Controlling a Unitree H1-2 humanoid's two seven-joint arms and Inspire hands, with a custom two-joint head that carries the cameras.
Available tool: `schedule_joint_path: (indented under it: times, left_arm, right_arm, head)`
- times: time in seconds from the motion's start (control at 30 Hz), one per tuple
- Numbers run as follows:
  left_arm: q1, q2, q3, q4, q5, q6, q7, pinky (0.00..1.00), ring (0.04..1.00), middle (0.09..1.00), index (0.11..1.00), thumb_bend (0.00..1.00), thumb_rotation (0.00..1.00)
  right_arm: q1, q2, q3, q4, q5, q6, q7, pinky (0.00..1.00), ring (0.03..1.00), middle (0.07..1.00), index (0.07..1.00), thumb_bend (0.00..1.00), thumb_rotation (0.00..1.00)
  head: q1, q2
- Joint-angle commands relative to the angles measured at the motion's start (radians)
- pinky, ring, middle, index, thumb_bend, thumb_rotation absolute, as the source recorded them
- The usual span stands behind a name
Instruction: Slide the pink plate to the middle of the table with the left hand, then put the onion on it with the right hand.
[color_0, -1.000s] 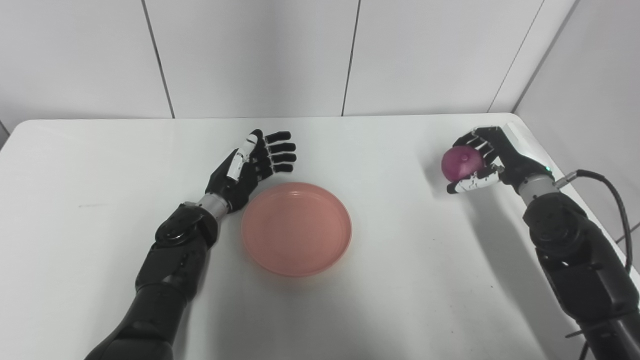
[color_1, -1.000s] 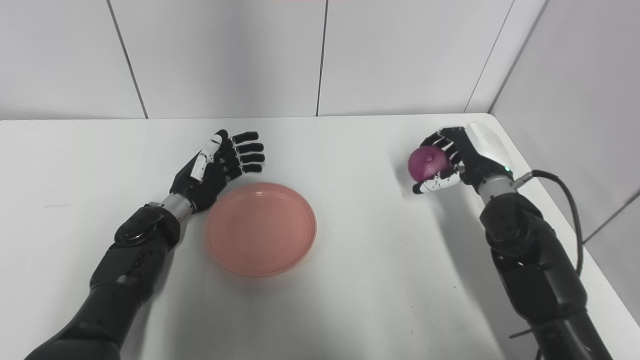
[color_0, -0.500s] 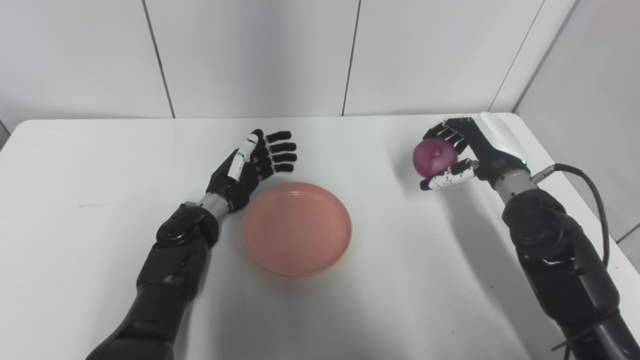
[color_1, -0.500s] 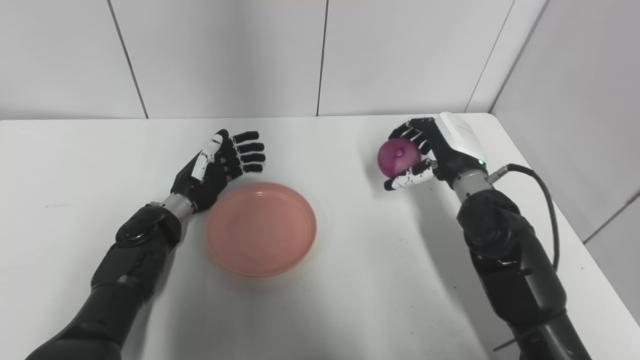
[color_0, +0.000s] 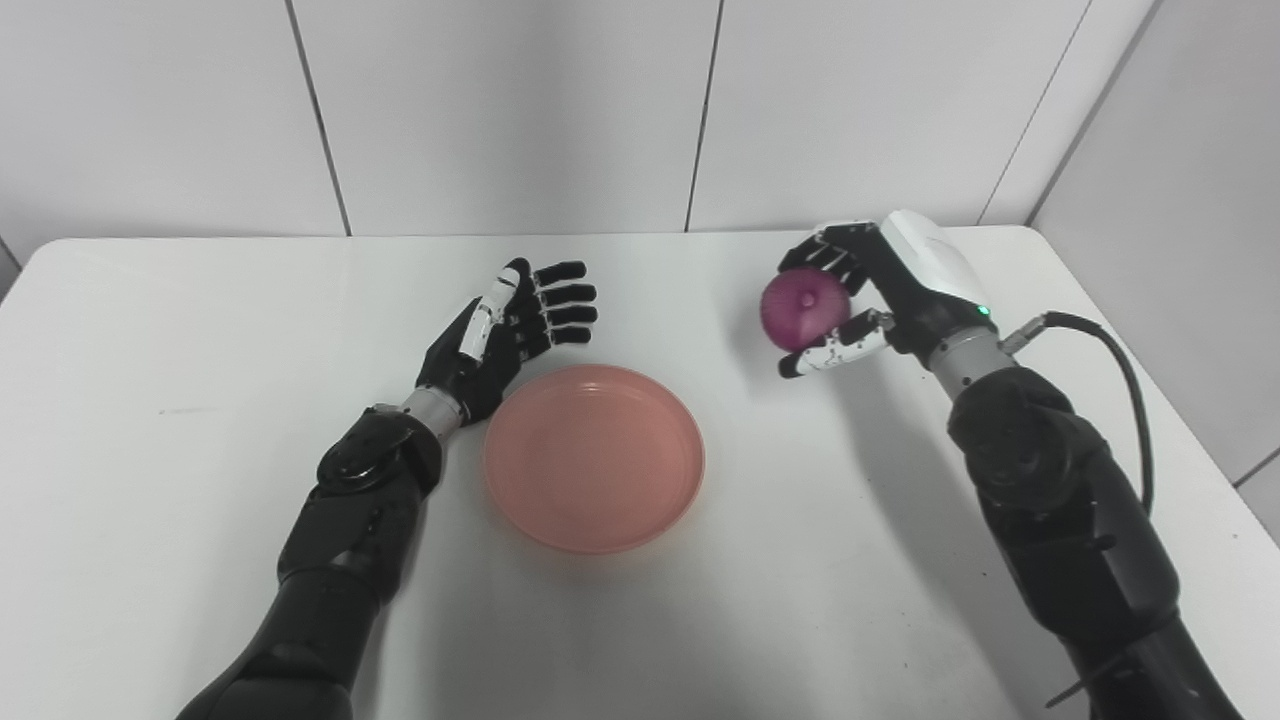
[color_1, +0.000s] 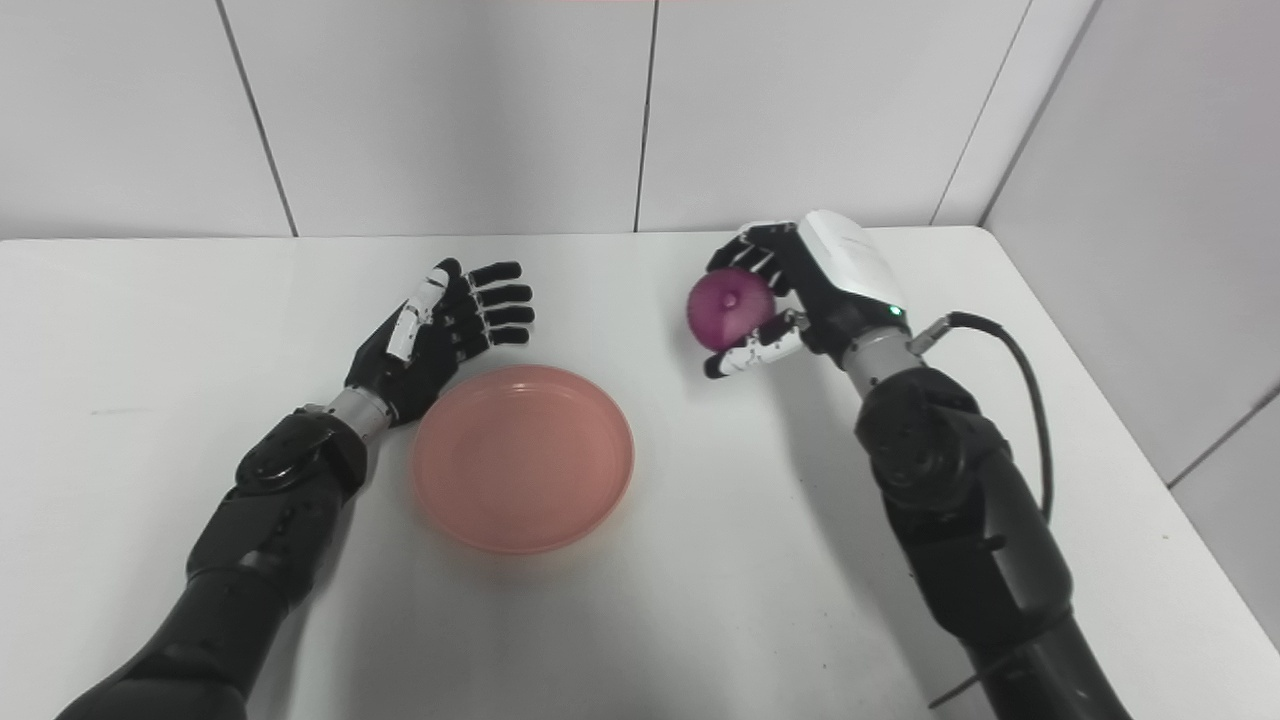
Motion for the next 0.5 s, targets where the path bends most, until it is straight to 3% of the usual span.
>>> schedule_joint_path:
  times: [0.0, 0.23, 0.47]
  left_arm:
    - [-0.007, -0.006, -0.005, -0.006, 0.01, 0.023, 0.007, 0.68, 0.705, 0.713, 0.694, 0.36, 1.0]
    - [-0.007, -0.011, -0.008, -0.005, 0.008, 0.02, 0.005, 0.68, 0.708, 0.717, 0.697, 0.35, 1.0]
    - [-0.008, -0.015, -0.01, -0.005, 0.009, 0.019, 0.006, 0.69, 0.713, 0.722, 0.701, 0.36, 1.0]
  right_arm:
    - [-0.054, 0.0, -0.005, -0.032, -0.002, -0.013, -0.003, 0.49, 0.526, 0.502, 0.477, 0.53, 0.0]
    - [-0.063, 0.032, 0.013, -0.022, 0.003, -0.066, -0.017, 0.47, 0.508, 0.494, 0.483, 0.53, 0.0]
    - [-0.074, 0.066, 0.041, -0.021, -0.005, -0.073, -0.013, 0.47, 0.504, 0.492, 0.485, 0.53, 0.0]
  head:
    - [0.002, 0.0]
    - [0.018, 0.001]
    - [0.031, 0.001]
